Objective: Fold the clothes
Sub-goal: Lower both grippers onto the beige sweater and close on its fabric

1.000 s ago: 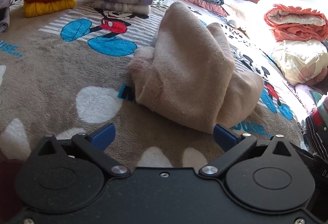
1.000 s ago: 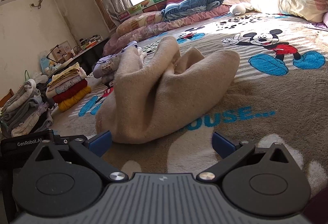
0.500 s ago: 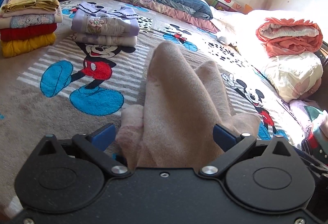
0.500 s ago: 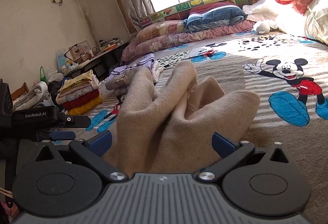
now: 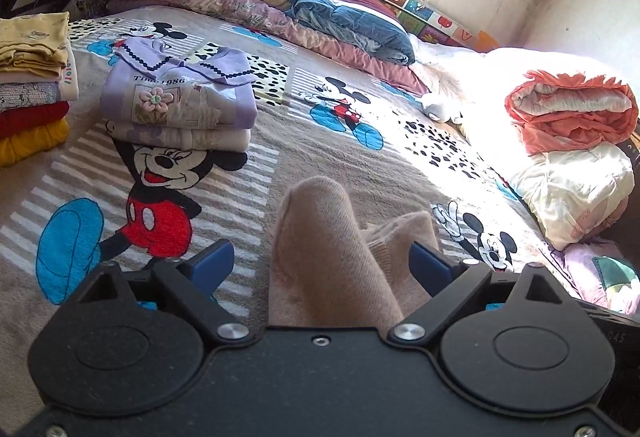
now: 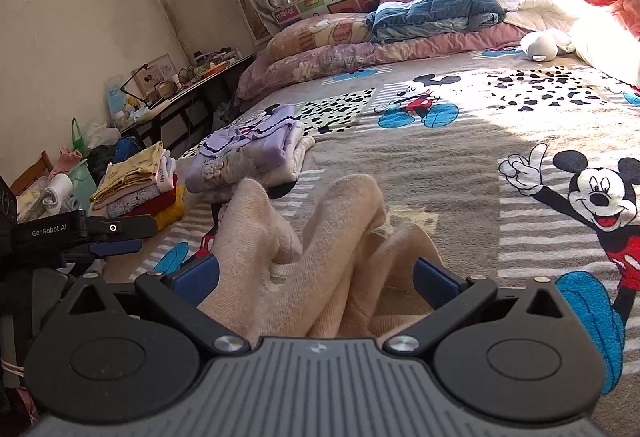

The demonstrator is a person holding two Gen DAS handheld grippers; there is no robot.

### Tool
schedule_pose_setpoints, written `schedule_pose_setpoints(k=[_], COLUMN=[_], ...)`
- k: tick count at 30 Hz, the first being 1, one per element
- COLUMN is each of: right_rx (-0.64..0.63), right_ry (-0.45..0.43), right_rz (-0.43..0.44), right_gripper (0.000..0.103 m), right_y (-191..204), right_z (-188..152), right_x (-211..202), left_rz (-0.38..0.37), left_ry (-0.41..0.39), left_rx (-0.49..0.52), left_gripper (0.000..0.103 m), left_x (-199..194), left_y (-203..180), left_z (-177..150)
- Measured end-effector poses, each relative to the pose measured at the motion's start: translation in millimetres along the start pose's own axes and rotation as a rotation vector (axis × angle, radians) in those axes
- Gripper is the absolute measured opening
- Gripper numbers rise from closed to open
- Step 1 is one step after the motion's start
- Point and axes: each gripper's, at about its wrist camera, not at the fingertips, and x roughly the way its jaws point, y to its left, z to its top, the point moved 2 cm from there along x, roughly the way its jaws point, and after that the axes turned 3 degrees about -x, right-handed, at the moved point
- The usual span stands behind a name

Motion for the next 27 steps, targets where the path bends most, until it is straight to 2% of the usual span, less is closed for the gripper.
schedule_pose_setpoints(k=[7,13,15,16,17,18,19,20,21,22,27], right_rx=[0.072,0.133,0.166,0.183,0.197,0.205,0.214,0.223,0.232,0.243,0.335], right_ry=[0.023,0.074,0.087,0.094,0.103,0.114,0.122,0.119,0.117,0.112,0.029], right_rz=[-0.014,-0.038,-0.027,-0.02,-0.009,-0.01,-0.008,0.003,0.015,0.026,0.095], right_gripper=[0.085,0.077,0.076,0.07,0.063,0.049,0.044,0.043,0.036,0.031,0.018], right_y=[-15,-26,-29,-31,-32,-33,-33,-33,-32,-32,-36], right_z=[25,30,30,29,28,27,25,24,23,22,16], right_x=[55,95,108,114,121,126,130,131,132,132,110], left_rz=[-0.009,0.007,0.018,0.02,0.019,0.012,0.005,0.005,0.005,0.003,-0.007], left_ry=[0.04,0.076,0.092,0.101,0.109,0.116,0.122,0.121,0.119,0.11,0.066], left_rx=[-0.052,-0.066,-0.072,-0.074,-0.076,-0.076,-0.072,-0.065,-0.06,-0.058,-0.054], left_gripper=[0.088,0.077,0.07,0.066,0.058,0.052,0.036,0.03,0.027,0.018,0.011], left_x=[35,70,82,86,90,92,93,92,90,85,60], left_y=[-4,-6,-6,-6,-6,-7,-8,-9,-10,-10,-10], left_z=[16,19,20,19,18,17,15,14,13,12,9])
